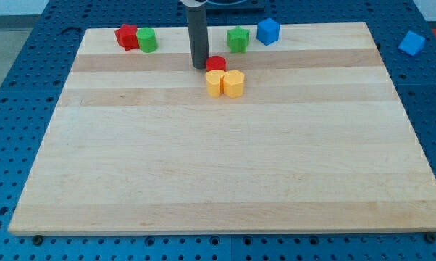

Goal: Point at top center

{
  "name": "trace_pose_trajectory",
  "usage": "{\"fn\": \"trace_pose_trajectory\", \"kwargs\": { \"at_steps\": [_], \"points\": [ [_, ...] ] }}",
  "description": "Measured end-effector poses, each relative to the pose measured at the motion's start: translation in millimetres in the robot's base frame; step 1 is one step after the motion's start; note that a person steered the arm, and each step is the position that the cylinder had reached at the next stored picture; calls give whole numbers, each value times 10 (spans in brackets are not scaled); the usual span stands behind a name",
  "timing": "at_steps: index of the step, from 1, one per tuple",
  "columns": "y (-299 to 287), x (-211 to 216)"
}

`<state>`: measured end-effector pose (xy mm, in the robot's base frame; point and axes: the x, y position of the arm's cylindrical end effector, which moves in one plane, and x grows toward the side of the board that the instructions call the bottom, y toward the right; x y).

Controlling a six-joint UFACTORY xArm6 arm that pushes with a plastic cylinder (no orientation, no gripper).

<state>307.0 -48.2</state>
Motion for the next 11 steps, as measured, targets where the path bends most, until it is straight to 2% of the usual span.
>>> {"fn": "trace_pose_trajectory", "kwargs": {
  "at_steps": [2,3,4,5,10,11],
  "points": [
    [2,10],
    [-426,-412],
    [-365,-997],
    [-197,-1135],
    [196,-987],
    [668,-931]
  ]
}}
